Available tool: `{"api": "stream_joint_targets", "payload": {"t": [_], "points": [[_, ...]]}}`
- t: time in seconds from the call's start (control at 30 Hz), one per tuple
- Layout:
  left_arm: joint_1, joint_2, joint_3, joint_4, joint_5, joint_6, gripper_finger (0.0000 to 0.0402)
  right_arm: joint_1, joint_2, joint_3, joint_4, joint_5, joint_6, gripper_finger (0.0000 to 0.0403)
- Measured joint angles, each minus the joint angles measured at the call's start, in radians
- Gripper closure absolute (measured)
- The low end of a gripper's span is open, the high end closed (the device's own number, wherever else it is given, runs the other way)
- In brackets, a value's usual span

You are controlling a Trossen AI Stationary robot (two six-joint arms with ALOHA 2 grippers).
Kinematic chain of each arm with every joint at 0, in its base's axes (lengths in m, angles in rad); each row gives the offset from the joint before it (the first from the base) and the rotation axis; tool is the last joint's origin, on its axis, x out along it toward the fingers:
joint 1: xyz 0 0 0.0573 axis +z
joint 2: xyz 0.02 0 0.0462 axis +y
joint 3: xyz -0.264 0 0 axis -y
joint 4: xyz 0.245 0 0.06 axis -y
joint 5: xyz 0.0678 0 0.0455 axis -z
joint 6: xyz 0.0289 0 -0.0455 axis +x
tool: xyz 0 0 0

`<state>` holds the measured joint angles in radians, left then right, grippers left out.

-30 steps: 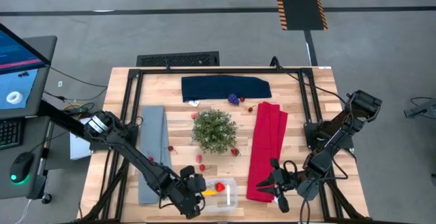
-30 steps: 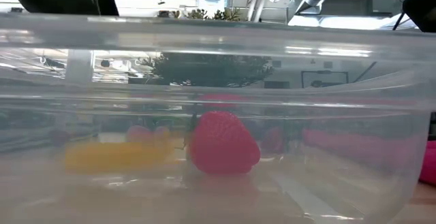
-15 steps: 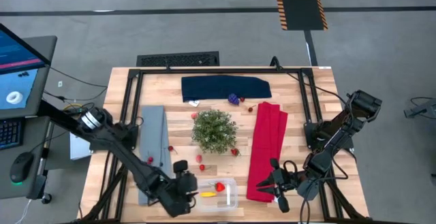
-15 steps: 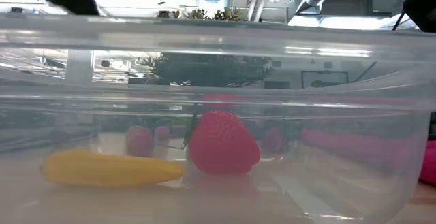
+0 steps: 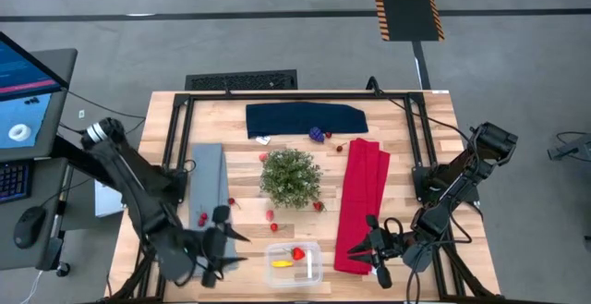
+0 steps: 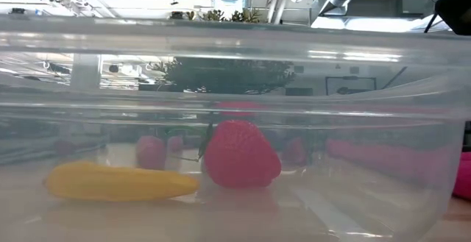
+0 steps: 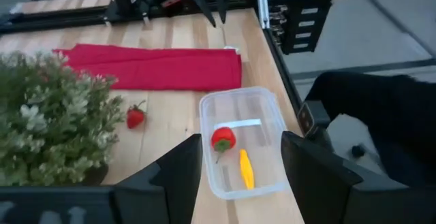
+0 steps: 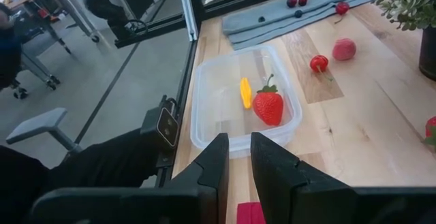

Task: Pick and placing Produce into tupperware
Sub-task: Put the cherry into the transparent container

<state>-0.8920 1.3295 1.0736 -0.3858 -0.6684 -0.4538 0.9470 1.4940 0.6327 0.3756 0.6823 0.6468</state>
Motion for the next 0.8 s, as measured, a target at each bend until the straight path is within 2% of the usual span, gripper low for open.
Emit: {"api": "stream_joint_targets", "payload": {"t": [0.3,0.47,0.63,0.8], "points": [[0.003,-0.377,-0.415,0.297,0.091,0.002,0.0209,0.0,0.0,0.0,0.0,0.0,0.0,0.0317],[0.025,-0.62,-0.599,0.289,0.021,-0.224,0.0209,-0.006,0.0,0.0,-0.009,0.0,0.006,0.0317],[0.04,-0.784,-0.701,0.26,-0.054,-0.295,0.021,-0.022,0.0,0.0,-0.024,-0.001,0.057,0.0317],[0.085,-0.844,-0.709,0.201,-0.08,-0.298,0.021,-0.04,0.0,0.0,-0.023,-0.004,0.061,0.0317]]}}
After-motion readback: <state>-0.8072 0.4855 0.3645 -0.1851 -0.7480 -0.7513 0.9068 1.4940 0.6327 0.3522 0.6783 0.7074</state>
